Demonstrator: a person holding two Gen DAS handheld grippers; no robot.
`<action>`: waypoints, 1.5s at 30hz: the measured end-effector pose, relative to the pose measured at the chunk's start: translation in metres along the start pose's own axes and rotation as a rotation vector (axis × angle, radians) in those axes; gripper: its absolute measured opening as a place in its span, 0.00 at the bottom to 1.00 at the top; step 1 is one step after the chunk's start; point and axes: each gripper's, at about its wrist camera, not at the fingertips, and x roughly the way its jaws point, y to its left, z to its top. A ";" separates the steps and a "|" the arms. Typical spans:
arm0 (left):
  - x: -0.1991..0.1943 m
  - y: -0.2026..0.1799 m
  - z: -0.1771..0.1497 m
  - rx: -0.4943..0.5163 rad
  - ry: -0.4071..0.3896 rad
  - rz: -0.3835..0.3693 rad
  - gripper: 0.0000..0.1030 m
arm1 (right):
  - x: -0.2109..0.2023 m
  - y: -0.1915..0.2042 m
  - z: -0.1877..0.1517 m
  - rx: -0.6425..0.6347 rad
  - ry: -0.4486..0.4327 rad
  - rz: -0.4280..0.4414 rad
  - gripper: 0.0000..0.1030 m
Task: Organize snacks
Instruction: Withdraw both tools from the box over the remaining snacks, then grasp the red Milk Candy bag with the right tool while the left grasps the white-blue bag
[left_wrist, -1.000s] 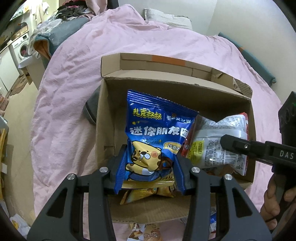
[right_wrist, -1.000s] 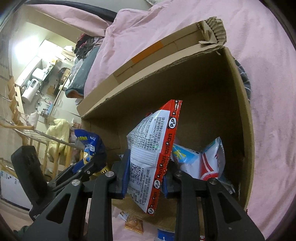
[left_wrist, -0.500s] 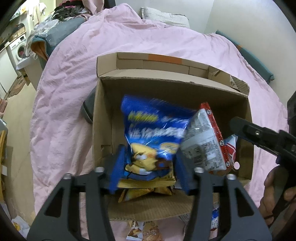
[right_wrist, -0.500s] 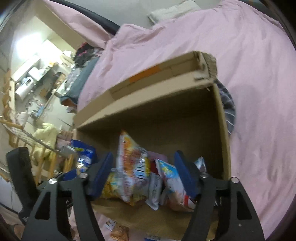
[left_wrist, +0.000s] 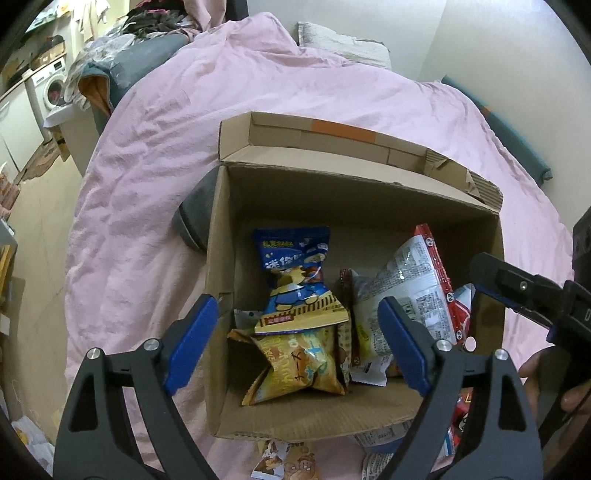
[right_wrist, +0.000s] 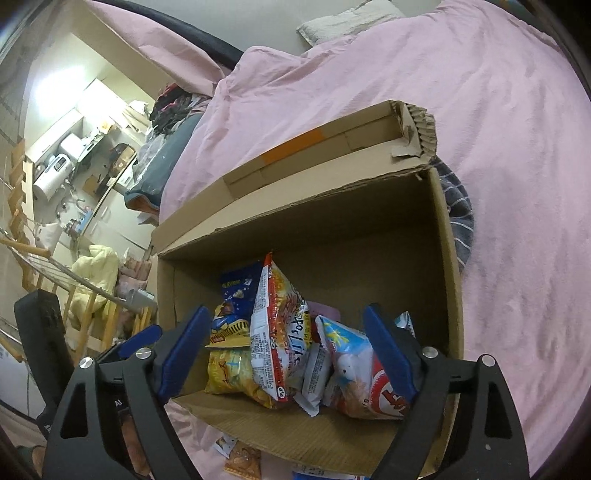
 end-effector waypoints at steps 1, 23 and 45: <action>0.000 0.000 0.000 0.000 -0.001 -0.002 0.84 | 0.000 -0.001 0.000 -0.001 0.000 -0.001 0.86; -0.049 0.007 -0.010 0.002 -0.074 0.010 0.84 | -0.062 0.029 -0.027 -0.091 -0.110 -0.047 0.86; -0.089 0.028 -0.082 -0.045 -0.027 0.050 0.95 | -0.096 0.007 -0.096 -0.029 -0.043 -0.136 0.89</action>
